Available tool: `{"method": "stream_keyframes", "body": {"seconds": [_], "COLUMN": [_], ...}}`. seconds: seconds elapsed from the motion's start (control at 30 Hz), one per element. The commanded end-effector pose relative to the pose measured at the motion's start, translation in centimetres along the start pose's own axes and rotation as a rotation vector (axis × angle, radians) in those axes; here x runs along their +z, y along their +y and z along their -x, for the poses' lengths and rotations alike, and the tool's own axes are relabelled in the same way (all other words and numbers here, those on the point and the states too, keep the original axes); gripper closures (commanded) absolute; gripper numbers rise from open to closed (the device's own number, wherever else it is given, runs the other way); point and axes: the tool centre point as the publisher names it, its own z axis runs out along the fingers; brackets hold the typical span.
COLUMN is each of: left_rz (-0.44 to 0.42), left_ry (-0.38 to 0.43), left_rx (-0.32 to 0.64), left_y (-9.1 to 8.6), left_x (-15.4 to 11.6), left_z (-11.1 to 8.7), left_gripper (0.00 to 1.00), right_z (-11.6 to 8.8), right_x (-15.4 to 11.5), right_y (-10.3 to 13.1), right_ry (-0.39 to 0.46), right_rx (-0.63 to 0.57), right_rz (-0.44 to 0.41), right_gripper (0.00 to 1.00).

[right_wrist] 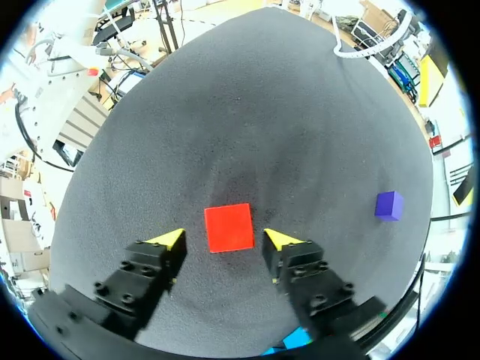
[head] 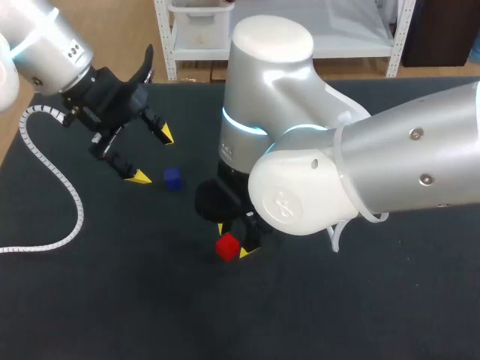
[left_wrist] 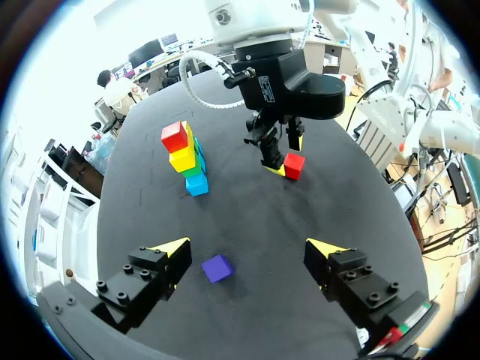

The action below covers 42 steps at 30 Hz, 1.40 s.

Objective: Place the blue cubes, place green cubes on the blue cubes, place the yellow cubes on the green cubes, then place the red cubes on the yellow cubes, and place purple cube on the red cubes.

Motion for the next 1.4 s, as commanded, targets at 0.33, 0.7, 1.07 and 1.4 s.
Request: {"method": "stream_keyframes", "body": {"seconds": [0.33, 0.7, 1.07, 1.4], "left_rz": [0.003, 0.003, 0.003, 0.003], "left_ry": [-0.002, -0.002, -0.002, -0.002], "left_rx": [0.003, 0.003, 0.003, 0.003], "left_y": [-0.1, -0.1, -0.1, -0.1], "left_x": [0.0, 0.0, 0.0, 0.0], "left_z": [-0.1, -0.1, -0.1, -0.1], "left_gripper": [0.0, 0.0, 0.0, 0.0], "right_z": [0.0, -1.5, -6.1, -10.4], "right_x": [0.0, -2.7, -8.8, -12.9], "right_y": [-0.1, 0.6, 1.9, 1.6], "right_ry": [0.003, -0.002, -0.018, 0.04], "right_rx": [-0.003, 0.059, 0.32, 0.43], "right_rz": [0.002, -0.016, -0.127, -0.214], "right_gripper": [0.84, 1.0, 1.0, 1.0]}}
